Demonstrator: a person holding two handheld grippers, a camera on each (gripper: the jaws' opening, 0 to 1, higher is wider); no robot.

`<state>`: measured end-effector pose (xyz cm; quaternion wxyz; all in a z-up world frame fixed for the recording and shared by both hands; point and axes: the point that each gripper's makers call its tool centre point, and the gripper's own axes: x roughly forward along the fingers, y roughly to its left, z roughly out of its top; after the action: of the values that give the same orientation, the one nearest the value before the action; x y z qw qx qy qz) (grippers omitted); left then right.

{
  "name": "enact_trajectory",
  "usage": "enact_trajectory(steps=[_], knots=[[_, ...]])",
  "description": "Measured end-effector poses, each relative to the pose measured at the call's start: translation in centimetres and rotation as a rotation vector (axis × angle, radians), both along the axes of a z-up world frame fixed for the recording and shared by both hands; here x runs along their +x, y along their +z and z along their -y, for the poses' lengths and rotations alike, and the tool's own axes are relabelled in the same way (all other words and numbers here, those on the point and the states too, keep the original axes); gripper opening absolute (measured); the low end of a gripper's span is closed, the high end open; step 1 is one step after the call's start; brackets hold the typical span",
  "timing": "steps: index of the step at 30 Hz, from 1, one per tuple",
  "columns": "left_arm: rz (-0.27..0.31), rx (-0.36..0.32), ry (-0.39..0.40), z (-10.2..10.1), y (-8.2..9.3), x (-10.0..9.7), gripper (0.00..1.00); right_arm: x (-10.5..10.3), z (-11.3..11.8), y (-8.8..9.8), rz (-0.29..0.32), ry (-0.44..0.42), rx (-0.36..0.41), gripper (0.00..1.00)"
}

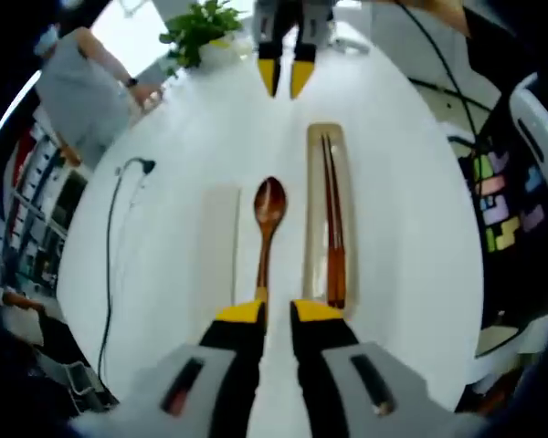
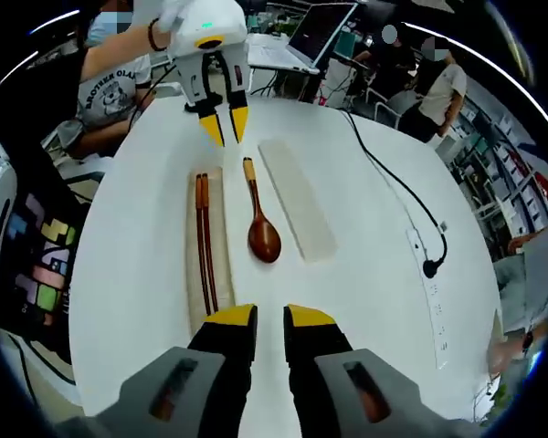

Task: Arrange the utensils inside the cutlery case until each visible utensil rests in its matching compartment.

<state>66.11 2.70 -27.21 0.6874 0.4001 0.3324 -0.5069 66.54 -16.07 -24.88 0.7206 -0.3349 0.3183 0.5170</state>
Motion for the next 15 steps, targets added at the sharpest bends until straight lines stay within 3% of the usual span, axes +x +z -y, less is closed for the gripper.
enact_trajectory(steps=[5, 15], knots=[[0.009, 0.009, 0.002, 0.0, -0.6, 0.8, 0.13, 1.0, -1.3, -0.3, -0.073, -0.064, 0.115, 0.11], [-0.025, -0.011, 0.026, 0.7, -2.1, 2.8, 0.13, 2.5, -2.4, -1.9, -0.138, -0.107, 0.128, 0.14]])
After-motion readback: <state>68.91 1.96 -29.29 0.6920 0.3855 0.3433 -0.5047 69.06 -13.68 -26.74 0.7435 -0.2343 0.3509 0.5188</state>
